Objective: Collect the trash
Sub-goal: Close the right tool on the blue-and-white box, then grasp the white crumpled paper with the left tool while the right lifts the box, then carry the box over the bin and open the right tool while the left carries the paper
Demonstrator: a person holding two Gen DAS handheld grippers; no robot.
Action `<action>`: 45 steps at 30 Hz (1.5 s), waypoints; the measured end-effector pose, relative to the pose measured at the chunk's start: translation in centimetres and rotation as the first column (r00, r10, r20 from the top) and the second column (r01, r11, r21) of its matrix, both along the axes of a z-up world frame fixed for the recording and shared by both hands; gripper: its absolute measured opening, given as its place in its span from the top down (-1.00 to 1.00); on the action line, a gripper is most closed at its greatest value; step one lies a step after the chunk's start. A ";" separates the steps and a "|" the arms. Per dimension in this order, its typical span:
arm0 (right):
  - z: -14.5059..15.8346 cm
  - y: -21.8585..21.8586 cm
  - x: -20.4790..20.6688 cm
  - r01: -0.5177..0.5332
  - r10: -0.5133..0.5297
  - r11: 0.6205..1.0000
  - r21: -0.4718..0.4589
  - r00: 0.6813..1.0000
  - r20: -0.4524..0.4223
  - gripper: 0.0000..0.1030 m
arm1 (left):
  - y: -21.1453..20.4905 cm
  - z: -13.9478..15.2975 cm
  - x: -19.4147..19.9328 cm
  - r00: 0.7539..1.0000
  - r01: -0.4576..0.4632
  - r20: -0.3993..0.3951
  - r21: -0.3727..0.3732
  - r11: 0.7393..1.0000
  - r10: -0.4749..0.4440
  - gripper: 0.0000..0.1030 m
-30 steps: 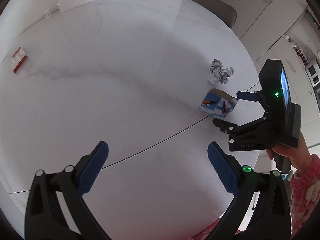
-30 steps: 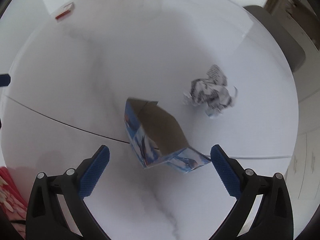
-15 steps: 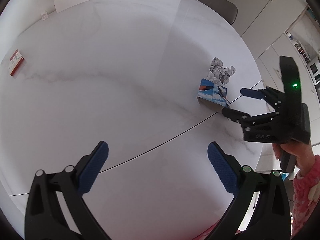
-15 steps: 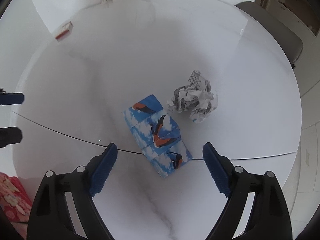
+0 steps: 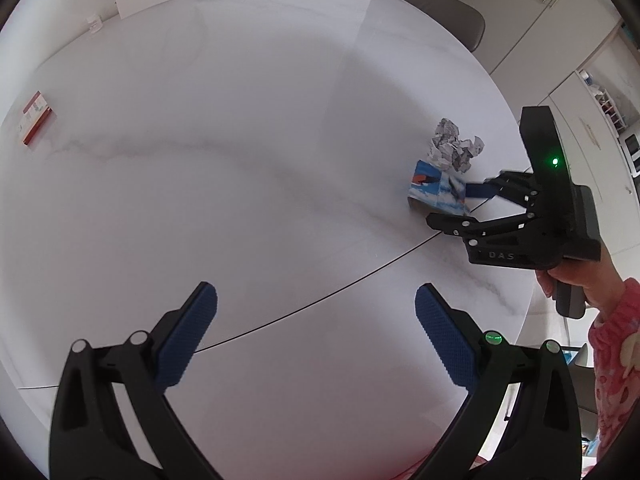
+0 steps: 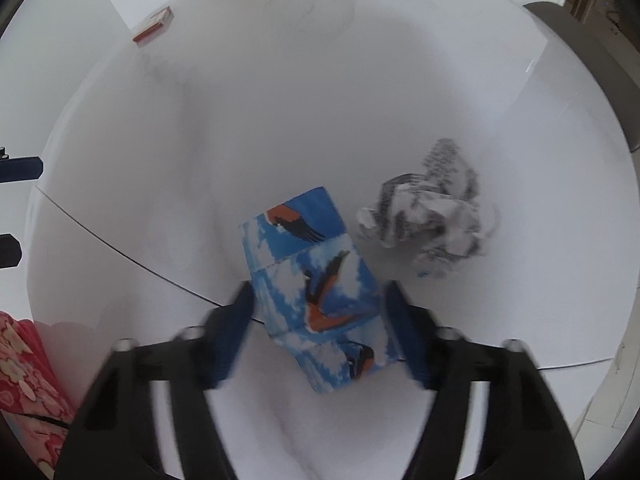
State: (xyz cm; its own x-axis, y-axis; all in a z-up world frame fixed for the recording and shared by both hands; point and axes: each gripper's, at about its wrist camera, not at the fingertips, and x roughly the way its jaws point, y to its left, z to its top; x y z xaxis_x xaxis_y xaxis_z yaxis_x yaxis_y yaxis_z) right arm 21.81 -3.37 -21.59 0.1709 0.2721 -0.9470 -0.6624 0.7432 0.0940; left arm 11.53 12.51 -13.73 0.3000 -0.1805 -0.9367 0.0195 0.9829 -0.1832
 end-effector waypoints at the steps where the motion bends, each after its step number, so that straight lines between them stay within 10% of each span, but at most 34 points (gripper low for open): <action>1: 0.1 0.1 -0.1 0.002 -0.003 1.000 0.001 1.000 0.010 0.03 | 0.0 0.0 0.1 1.000 -0.002 0.001 0.001 1.000 0.002 -0.85; 11: 2.8 -5.2 -3.5 0.227 -0.229 0.960 0.165 0.973 -0.007 0.03 | -2.6 0.3 2.3 0.998 0.061 0.027 -0.015 0.998 -0.060 -0.85; 28: 4.1 -18.7 -13.6 0.606 -0.613 0.757 0.244 0.788 -0.055 0.03 | -18.5 -4.8 13.3 0.968 0.245 0.051 0.050 0.968 -0.247 -0.85; 30: 3.9 -19.7 -14.1 0.625 -0.631 0.741 0.245 0.773 -0.063 0.03 | -19.0 -5.4 13.8 0.969 0.238 0.053 0.063 0.969 -0.241 -0.76; 34: 3.3 -19.7 -14.2 0.645 -0.650 0.718 0.260 0.756 -0.079 0.03 | -19.6 -6.3 14.5 0.970 0.240 0.023 0.055 0.969 -0.241 0.04; 45: 4.2 -19.2 -15.1 0.652 -0.666 0.706 0.276 0.744 -0.054 0.03 | -18.5 -4.2 11.9 0.956 0.276 0.080 0.076 0.958 -0.282 0.26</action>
